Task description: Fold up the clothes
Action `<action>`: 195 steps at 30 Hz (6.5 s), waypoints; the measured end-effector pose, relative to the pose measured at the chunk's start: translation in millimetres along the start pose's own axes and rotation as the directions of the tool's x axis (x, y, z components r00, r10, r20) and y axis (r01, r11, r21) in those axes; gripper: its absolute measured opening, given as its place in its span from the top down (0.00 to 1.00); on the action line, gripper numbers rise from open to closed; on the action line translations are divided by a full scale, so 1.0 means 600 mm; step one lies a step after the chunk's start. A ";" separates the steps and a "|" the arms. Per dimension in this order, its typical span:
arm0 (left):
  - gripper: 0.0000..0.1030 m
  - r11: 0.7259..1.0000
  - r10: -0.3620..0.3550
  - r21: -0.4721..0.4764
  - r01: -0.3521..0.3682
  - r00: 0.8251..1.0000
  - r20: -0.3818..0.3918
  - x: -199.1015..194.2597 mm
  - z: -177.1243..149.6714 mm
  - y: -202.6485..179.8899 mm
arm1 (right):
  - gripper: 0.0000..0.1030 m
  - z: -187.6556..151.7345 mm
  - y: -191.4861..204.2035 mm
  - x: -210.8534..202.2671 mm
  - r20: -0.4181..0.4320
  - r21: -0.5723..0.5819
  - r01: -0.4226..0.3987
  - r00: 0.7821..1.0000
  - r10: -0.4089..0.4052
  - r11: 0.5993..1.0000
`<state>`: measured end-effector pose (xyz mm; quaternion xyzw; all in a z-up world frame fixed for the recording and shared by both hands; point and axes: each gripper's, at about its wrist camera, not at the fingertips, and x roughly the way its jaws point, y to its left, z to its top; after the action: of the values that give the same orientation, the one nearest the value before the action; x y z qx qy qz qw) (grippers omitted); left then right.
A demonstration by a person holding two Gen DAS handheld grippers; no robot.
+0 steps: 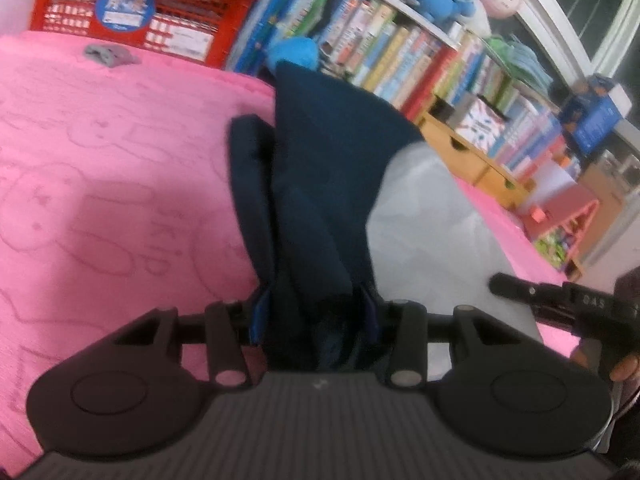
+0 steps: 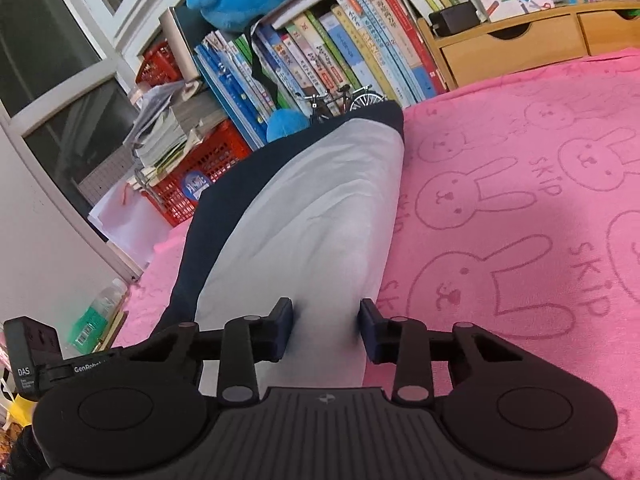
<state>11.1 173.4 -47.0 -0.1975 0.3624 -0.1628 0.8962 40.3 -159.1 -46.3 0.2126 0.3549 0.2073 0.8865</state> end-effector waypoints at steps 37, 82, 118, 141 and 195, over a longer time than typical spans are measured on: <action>0.40 0.976 -0.202 -0.126 0.180 0.961 -0.187 0.267 0.309 -0.100 | 0.54 0.028 0.147 0.134 -0.037 -0.819 -0.038 0.999 0.013 0.573; 0.42 0.943 -0.029 -0.331 0.026 1.000 -0.005 0.056 0.123 0.058 | 0.26 0.129 -0.102 0.103 -0.052 -0.064 -0.077 0.996 0.074 0.995; 0.56 0.986 -0.067 0.147 0.074 0.996 -0.057 0.276 0.228 -0.077 | 0.43 0.247 -0.205 0.163 0.029 -0.030 0.061 0.998 -0.060 0.998; 0.29 0.875 0.233 0.397 -0.276 0.960 0.155 0.079 -0.037 -0.169 | 0.13 -0.054 -0.024 -0.057 0.109 -0.530 0.244 0.969 -0.220 0.812; 0.00 0.877 0.274 0.386 -0.286 0.958 0.087 0.141 -0.038 -0.182 | 0.00 -0.025 -0.057 -0.004 0.019 -0.429 0.269 0.957 -0.289 0.862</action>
<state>36.4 36.2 -59.6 0.0390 0.3338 -0.0980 0.9367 35.1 -185.0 -72.8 -0.0452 0.3481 0.1545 0.9235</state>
